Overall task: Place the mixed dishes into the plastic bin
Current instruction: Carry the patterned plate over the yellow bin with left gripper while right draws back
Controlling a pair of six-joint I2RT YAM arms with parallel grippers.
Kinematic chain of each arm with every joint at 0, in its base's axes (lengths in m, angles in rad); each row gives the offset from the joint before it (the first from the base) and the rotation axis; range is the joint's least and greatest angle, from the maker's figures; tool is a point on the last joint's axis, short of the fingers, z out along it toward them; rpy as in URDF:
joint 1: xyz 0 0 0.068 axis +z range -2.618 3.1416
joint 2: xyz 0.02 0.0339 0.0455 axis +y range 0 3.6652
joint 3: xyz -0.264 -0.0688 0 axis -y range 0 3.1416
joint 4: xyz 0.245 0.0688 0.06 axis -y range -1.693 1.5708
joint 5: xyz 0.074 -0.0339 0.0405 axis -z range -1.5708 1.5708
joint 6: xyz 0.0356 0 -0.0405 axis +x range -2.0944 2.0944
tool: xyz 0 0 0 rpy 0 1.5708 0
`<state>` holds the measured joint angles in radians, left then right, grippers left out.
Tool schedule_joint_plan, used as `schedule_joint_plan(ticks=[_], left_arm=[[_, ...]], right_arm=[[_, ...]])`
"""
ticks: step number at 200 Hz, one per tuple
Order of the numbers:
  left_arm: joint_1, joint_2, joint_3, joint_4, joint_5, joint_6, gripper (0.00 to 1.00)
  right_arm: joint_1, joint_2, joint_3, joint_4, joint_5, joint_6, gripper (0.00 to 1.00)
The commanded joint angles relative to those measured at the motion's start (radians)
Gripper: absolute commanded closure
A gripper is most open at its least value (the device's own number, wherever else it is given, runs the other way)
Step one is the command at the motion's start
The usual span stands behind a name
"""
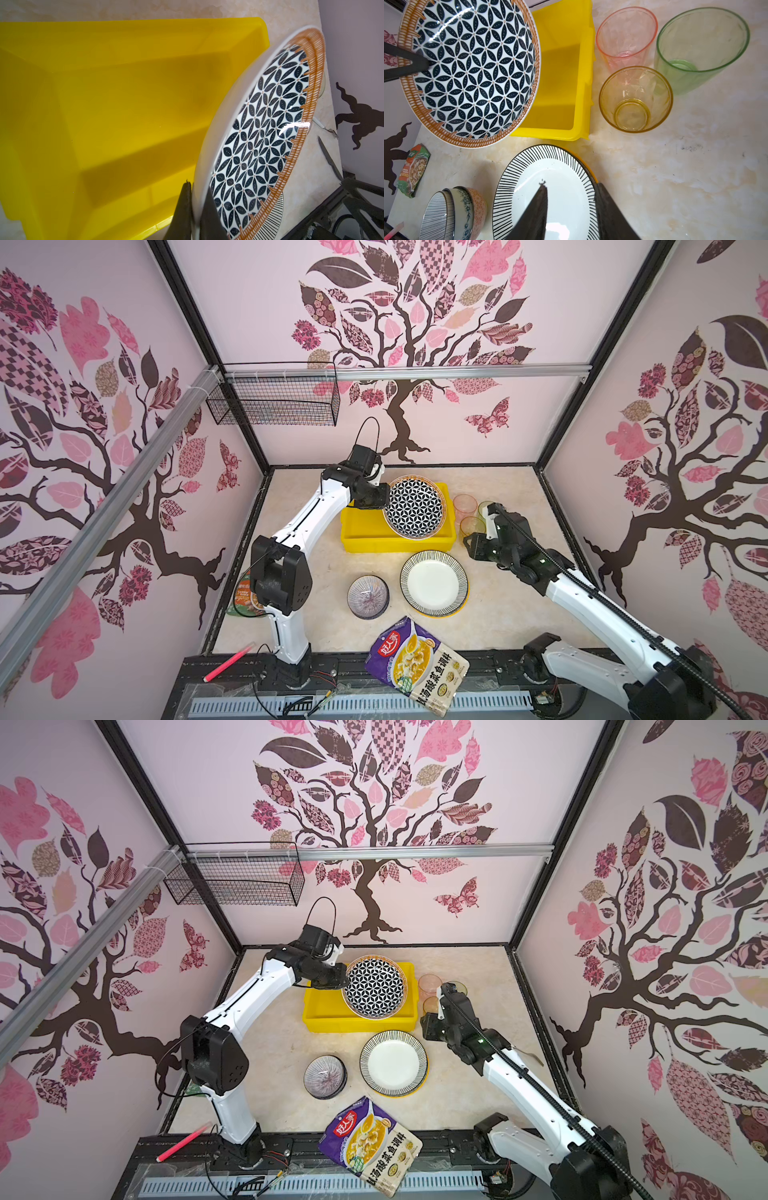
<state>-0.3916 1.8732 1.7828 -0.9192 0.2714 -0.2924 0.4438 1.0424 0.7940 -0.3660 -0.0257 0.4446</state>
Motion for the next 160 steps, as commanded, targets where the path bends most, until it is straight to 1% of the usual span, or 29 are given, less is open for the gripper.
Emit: schedule_joint_plan(ticks=[1, 44, 68, 160], left_arm=[[0.021, 0.003, 0.093, 0.112, 0.043, -0.029, 1.00], [0.033, 0.057, 0.119, 0.133, 0.060, -0.041, 1.00], [0.033, 0.085, 0.122, 0.138, 0.051, -0.042, 1.00], [0.033, 0.145, 0.085, 0.161, 0.053, -0.044, 1.00]], right_arm=[[0.003, 0.019, 0.048, -0.004, -0.008, -0.013, 0.59], [0.003, 0.049, 0.057, 0.011, -0.029, -0.017, 0.58], [0.004, 0.067, 0.063, 0.010, -0.037, -0.019, 0.58], [0.003, 0.114, 0.082, 0.000, -0.057, -0.031, 0.57]])
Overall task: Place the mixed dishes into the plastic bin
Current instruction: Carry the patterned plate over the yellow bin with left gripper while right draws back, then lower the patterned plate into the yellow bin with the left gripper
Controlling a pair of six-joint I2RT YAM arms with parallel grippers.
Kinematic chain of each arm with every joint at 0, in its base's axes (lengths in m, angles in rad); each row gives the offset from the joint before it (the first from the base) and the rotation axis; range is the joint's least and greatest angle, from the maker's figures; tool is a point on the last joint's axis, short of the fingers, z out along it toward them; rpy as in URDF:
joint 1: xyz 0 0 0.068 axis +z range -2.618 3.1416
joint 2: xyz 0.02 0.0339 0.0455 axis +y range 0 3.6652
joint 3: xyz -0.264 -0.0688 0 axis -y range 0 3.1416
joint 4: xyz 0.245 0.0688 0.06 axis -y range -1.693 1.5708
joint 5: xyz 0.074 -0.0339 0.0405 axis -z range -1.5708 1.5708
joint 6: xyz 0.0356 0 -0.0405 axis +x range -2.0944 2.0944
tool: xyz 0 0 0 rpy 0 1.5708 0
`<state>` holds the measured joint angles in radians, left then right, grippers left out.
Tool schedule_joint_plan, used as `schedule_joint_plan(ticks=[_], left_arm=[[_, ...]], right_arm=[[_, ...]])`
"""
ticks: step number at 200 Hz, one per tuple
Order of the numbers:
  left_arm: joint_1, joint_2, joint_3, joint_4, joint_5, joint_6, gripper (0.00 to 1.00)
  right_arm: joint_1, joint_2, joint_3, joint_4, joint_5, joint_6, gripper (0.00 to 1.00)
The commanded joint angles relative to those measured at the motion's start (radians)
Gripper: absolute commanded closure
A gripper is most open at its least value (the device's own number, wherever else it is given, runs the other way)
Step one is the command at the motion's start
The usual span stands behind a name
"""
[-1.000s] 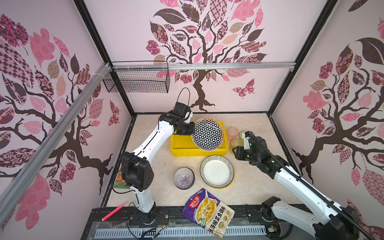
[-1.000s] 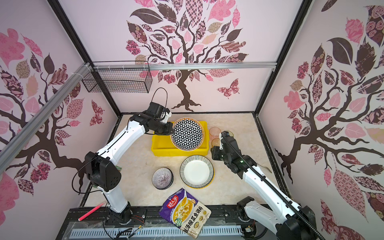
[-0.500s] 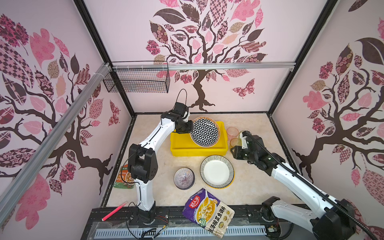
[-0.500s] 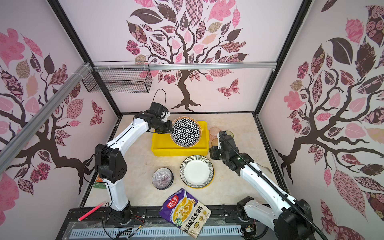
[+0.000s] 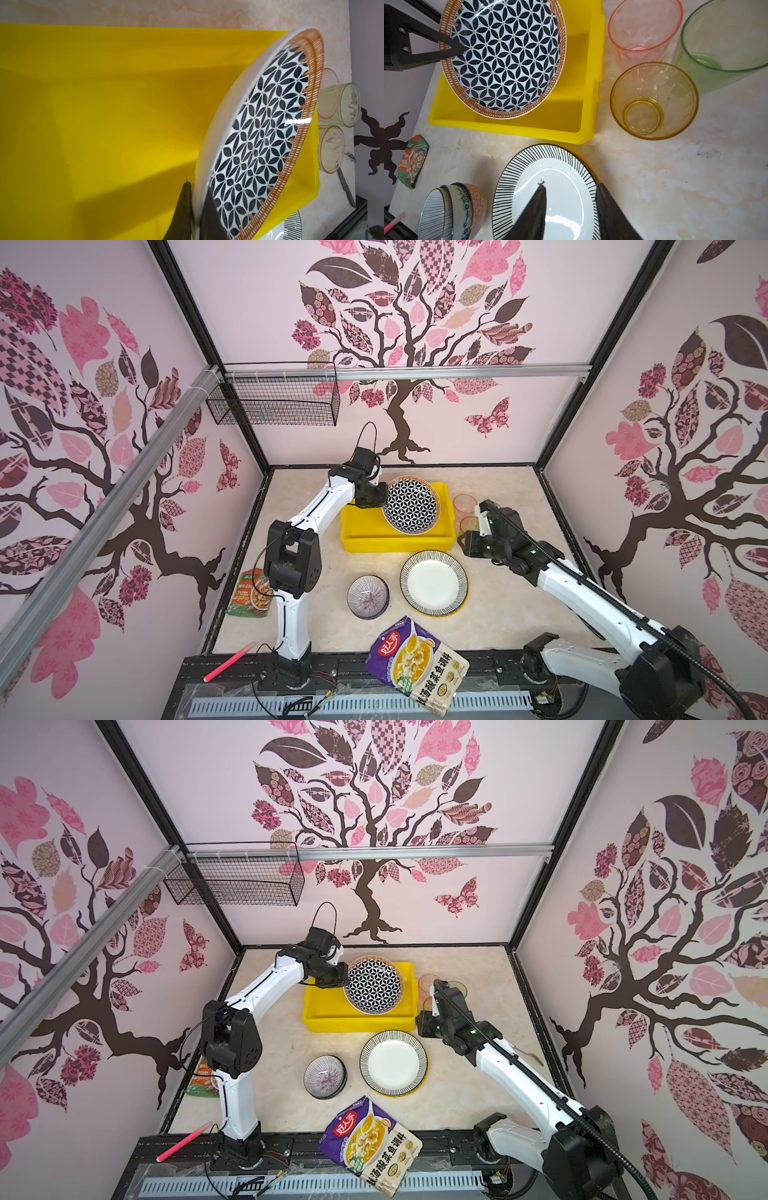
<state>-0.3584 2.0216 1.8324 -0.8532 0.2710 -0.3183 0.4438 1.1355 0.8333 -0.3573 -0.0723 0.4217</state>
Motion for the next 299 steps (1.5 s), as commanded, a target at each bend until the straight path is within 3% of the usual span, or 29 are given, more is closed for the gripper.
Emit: schedule_joint_plan(ticks=[1, 299], left_arm=[[-0.001, -0.002, 0.034, 0.096, 0.054, -0.018, 1.00], [-0.001, 0.124, -0.086, 0.114, 0.066, -0.070, 1.00]], right_arm=[[0.004, 0.022, 0.043, -0.008, -0.011, -0.008, 0.57], [0.003, 0.121, 0.061, -0.062, -0.077, 0.005, 0.54]])
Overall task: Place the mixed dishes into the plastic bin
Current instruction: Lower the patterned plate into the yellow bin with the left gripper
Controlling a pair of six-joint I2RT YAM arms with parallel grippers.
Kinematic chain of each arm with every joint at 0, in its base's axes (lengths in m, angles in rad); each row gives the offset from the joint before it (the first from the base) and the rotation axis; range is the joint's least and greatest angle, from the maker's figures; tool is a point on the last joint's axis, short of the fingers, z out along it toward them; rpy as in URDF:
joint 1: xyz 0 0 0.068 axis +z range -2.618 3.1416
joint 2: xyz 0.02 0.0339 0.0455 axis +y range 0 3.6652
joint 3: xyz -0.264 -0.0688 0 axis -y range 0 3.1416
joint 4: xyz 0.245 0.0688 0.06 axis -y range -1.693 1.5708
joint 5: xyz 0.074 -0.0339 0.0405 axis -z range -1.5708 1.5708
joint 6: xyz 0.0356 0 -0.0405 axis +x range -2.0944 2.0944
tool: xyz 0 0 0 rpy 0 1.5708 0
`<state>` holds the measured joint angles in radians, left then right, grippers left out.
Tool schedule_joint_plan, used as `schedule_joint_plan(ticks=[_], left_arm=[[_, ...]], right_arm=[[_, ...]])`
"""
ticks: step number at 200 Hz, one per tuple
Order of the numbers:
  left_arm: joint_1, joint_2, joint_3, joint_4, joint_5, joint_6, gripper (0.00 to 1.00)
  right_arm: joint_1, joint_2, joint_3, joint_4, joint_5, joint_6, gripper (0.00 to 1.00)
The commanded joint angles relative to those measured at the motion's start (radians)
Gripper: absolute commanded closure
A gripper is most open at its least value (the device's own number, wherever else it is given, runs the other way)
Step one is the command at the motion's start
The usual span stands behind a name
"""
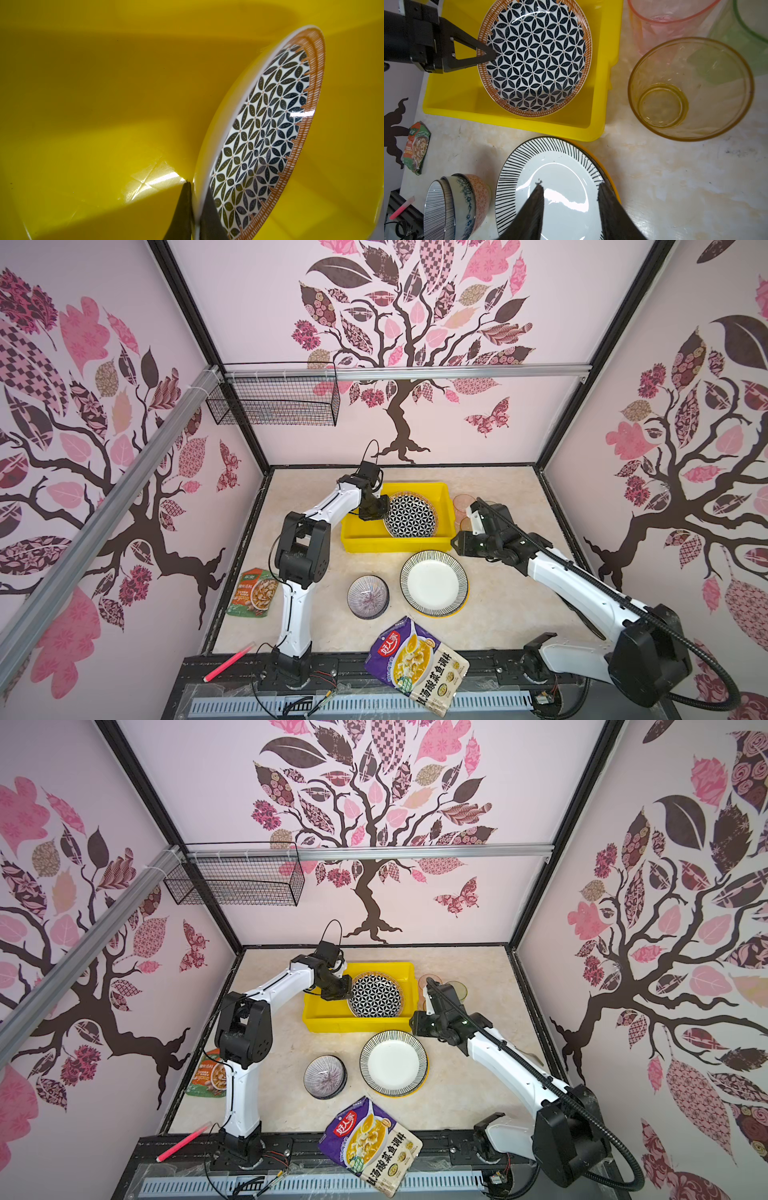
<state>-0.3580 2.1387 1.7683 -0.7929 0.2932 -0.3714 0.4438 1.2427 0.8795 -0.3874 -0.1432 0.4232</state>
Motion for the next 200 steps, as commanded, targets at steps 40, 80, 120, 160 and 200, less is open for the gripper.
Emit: schedule_joint_plan(ticks=[40, 80, 120, 160, 200], left_arm=[[-0.001, 0.016, -0.029, 0.056, 0.046, -0.033, 0.98], [-0.001, 0.029, -0.032, 0.053, 0.041, -0.041, 0.92], [-0.001, 0.038, -0.041, 0.056, 0.031, -0.052, 0.87], [-0.001, 0.050, -0.041, 0.058, 0.024, -0.058, 0.83], [-0.001, 0.057, -0.041, 0.058, 0.024, -0.060, 0.82]], right_arm=[[0.003, 0.017, 0.004, -0.036, -0.019, -0.001, 0.52], [0.003, 0.013, -0.013, -0.025, -0.040, -0.002, 0.51], [0.003, 0.019, -0.017, -0.037, -0.035, -0.007, 0.51], [0.004, 0.017, -0.022, -0.047, -0.028, -0.008, 0.51], [0.003, 0.012, -0.027, -0.061, -0.015, -0.011, 0.51]])
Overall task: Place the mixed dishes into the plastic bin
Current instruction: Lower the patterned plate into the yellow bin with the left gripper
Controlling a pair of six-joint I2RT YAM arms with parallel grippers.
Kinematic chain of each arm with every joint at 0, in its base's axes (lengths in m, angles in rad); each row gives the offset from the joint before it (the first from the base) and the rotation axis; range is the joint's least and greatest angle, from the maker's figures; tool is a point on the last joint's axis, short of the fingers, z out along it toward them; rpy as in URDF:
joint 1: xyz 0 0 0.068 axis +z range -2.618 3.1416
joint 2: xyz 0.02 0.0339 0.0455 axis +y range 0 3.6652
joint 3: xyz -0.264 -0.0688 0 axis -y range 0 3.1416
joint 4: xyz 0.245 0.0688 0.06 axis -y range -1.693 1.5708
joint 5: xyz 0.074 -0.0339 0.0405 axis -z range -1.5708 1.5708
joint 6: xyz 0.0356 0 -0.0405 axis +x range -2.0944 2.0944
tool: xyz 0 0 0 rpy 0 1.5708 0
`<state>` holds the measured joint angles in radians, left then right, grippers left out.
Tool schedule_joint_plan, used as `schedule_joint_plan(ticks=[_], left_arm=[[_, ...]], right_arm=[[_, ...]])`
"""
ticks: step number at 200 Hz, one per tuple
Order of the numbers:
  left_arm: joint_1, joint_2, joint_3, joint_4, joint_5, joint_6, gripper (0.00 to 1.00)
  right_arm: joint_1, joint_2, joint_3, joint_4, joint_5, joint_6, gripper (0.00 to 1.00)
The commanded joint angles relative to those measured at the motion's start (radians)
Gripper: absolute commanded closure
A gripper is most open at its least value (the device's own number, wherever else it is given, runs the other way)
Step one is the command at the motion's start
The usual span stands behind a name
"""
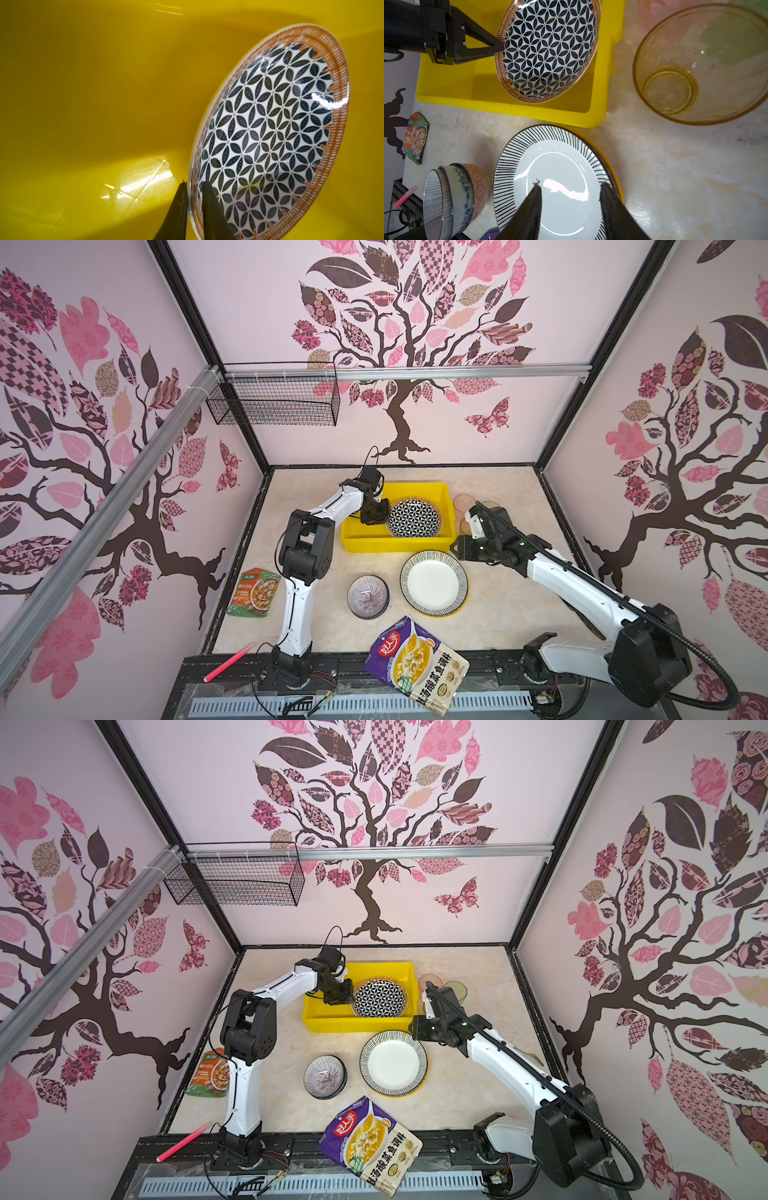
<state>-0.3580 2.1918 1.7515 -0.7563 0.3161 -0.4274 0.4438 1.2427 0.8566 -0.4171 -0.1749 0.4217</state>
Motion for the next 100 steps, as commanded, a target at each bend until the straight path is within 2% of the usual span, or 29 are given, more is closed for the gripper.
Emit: schedule_joint_plan(ticks=[1, 100], left_arm=[[-0.001, 0.004, -0.025, 0.021, 0.001, -0.005, 0.82], [-0.001, 0.008, 0.022, 0.032, 0.044, -0.009, 0.80]], right_arm=[[0.003, 0.011, -0.004, -0.032, 0.017, -0.009, 0.51], [0.003, 0.009, -0.014, -0.051, 0.019, -0.015, 0.51]])
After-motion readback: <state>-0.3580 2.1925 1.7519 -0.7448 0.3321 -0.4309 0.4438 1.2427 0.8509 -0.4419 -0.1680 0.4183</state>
